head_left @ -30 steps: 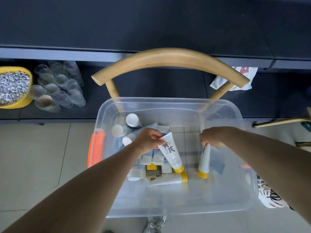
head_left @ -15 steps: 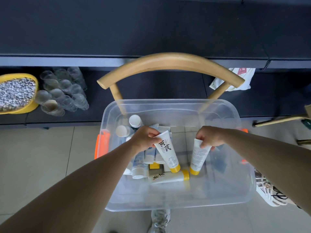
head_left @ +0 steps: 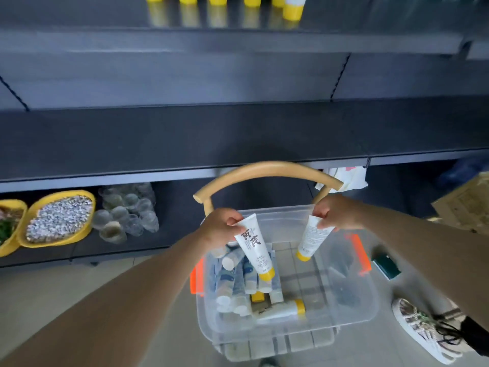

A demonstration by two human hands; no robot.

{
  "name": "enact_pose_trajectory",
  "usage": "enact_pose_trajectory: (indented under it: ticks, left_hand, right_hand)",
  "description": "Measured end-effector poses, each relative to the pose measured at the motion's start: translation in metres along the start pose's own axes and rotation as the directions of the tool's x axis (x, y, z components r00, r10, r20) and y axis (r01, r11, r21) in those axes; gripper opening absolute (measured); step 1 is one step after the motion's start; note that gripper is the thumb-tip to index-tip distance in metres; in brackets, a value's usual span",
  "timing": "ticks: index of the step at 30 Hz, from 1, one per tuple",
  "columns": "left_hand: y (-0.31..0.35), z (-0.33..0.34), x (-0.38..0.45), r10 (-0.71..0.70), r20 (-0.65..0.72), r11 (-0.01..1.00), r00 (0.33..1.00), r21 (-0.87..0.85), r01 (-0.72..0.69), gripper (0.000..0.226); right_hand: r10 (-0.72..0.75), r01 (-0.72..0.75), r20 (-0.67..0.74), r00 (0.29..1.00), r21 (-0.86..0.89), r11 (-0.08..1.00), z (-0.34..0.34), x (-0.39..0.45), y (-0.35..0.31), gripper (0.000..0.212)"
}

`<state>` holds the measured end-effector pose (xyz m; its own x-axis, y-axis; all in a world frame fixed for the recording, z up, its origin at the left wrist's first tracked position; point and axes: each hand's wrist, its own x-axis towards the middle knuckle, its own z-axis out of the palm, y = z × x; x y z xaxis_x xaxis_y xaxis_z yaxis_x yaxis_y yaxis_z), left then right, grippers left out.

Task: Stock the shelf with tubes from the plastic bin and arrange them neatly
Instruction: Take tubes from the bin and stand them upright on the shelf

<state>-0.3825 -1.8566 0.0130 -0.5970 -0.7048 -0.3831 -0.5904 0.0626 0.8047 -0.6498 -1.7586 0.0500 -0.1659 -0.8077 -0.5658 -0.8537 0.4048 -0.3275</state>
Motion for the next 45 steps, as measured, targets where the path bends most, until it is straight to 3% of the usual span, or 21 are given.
enact_pose_trajectory:
  ticks: [8,18,24,26,28,32,45]
  left_hand:
    - [0.119,-0.126,-0.085,0.177,-0.122,0.973,0.977,0.17,-0.156,0.004]
    - [0.23,-0.262,-0.123,0.288,-0.396,0.939,0.872,0.297,-0.176,0.014]
    - [0.275,-0.325,-0.088,0.31,-0.475,0.933,0.824,0.317,-0.168,0.018]
    - [0.286,-0.344,-0.069,0.318,-0.497,0.93,0.807,0.327,-0.165,0.018]
    - [0.292,-0.36,-0.046,0.316,-0.524,0.931,0.791,0.332,-0.152,0.016]
    - [0.295,-0.382,-0.001,0.318,-0.552,0.92,0.771,0.378,-0.108,0.016]
    - [0.284,-0.408,0.075,0.267,-0.523,0.904,0.809,0.426,-0.023,0.02]
  right_hand:
    - [-0.101,0.06,-0.185,0.977,-0.216,0.975,-0.13,-0.12,-0.108,0.012]
    - [-0.287,0.191,-0.436,0.853,-0.251,0.949,-0.276,-0.185,-0.217,0.013]
    - [-0.329,0.259,-0.478,0.815,-0.209,0.943,-0.339,-0.151,-0.253,0.036]
    - [-0.353,0.252,-0.48,0.803,-0.262,0.931,-0.359,-0.128,-0.259,0.031]
    - [-0.38,0.243,-0.478,0.792,-0.325,0.914,-0.377,-0.099,-0.262,0.011]
    - [-0.404,0.233,-0.487,0.774,-0.374,0.898,-0.403,-0.051,-0.267,0.021]
    - [-0.359,0.147,-0.425,0.831,-0.455,0.878,-0.423,0.039,-0.27,0.02]
